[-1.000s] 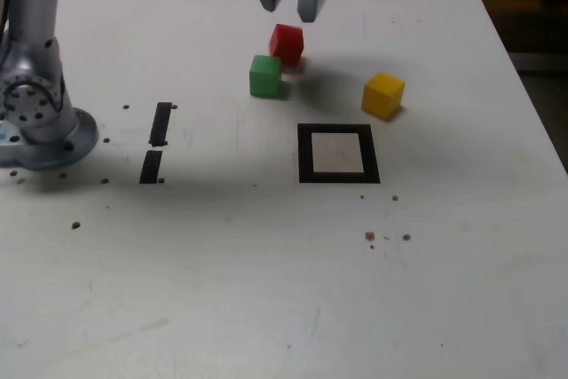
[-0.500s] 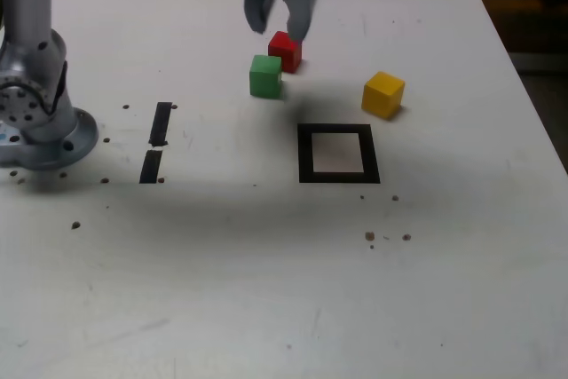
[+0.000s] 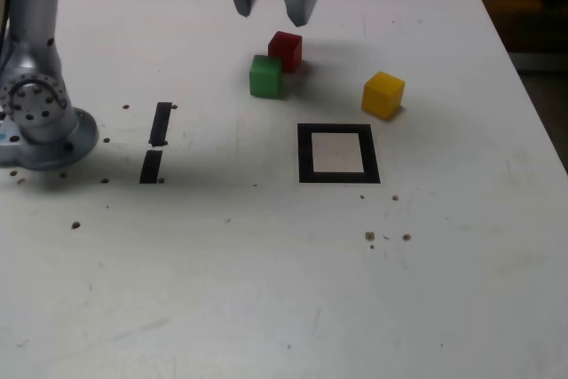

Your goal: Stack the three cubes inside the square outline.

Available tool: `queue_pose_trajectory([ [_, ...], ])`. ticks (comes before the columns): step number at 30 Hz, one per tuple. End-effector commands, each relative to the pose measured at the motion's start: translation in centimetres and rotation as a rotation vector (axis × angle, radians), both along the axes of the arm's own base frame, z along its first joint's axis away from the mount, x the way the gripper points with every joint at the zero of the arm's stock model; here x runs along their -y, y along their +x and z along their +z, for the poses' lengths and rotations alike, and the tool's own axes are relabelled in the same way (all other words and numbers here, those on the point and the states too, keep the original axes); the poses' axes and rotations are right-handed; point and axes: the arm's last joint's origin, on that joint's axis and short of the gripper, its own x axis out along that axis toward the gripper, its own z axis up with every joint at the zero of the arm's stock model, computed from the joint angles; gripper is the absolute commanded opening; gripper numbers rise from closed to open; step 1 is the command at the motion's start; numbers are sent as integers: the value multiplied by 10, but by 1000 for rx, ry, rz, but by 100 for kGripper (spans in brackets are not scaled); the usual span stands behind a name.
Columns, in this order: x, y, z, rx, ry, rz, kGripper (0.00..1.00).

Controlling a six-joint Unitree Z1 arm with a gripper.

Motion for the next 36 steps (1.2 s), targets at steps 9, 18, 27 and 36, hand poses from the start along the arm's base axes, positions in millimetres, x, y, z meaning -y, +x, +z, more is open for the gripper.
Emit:
queue_pose_trajectory([
  [9, -8, 9, -36, -12, -44, -5, 91],
  [18, -13, 10, -54, -11, -40, 9, 77],
  [27, -14, 10, -64, -29, -64, 15, 53],
  [36, -13, 9, -53, 9, -50, 12, 29],
])
